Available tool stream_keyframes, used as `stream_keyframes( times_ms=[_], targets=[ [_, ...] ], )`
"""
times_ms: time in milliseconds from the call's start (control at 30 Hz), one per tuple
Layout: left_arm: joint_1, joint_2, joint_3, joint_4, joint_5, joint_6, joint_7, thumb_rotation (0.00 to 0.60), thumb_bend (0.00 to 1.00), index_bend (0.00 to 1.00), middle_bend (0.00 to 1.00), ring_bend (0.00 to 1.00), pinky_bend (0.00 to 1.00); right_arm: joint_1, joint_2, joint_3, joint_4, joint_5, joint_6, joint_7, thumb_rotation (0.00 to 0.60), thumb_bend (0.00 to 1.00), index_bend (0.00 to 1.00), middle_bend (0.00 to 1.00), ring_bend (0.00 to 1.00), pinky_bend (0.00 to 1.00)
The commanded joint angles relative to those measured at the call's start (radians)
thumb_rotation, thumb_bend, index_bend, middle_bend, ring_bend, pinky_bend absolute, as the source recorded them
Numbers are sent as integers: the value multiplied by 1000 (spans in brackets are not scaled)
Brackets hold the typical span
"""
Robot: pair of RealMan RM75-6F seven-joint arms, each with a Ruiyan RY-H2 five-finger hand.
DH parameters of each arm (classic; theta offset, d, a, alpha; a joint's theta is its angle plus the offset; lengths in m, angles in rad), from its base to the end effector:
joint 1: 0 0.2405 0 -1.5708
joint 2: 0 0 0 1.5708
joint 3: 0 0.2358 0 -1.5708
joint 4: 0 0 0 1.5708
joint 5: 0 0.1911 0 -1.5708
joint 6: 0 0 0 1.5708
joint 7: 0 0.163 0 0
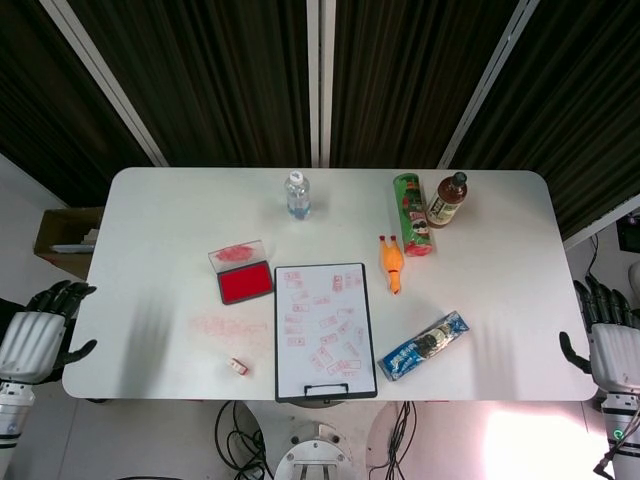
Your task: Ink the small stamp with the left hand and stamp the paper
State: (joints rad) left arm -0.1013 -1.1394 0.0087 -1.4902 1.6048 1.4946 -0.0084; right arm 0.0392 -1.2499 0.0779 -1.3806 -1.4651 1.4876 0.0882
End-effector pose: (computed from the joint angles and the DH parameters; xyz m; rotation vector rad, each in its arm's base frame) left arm -0.2918 0.1911 0.1577 -1.5346 -0.8142 -0.8661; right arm -0.3275 -0.1894 0.1573 1.2932 -0.9125 0.8651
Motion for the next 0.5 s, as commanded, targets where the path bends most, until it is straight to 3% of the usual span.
stream_keyframes(
  times_ms=[33, 300, 500],
  targets=[
    [-15, 1, 32, -15, 64, -11, 33, 600, 147, 211, 202, 135, 267, 2, -2, 0, 1, 0, -2, 2, 600, 301, 0, 0, 0, 0],
    [-90, -3, 74, -102, 201, -92, 136, 600, 147, 212, 202, 137, 265, -3, 12, 9, -13, -6, 22, 15, 600, 301, 0, 0, 0, 0],
    [-144, -61, 105, -99, 243, -196, 160, 600, 147, 212, 205, 151, 266, -11, 28, 10, -37, -19, 48, 35, 600, 300, 0, 0, 0, 0]
  ],
)
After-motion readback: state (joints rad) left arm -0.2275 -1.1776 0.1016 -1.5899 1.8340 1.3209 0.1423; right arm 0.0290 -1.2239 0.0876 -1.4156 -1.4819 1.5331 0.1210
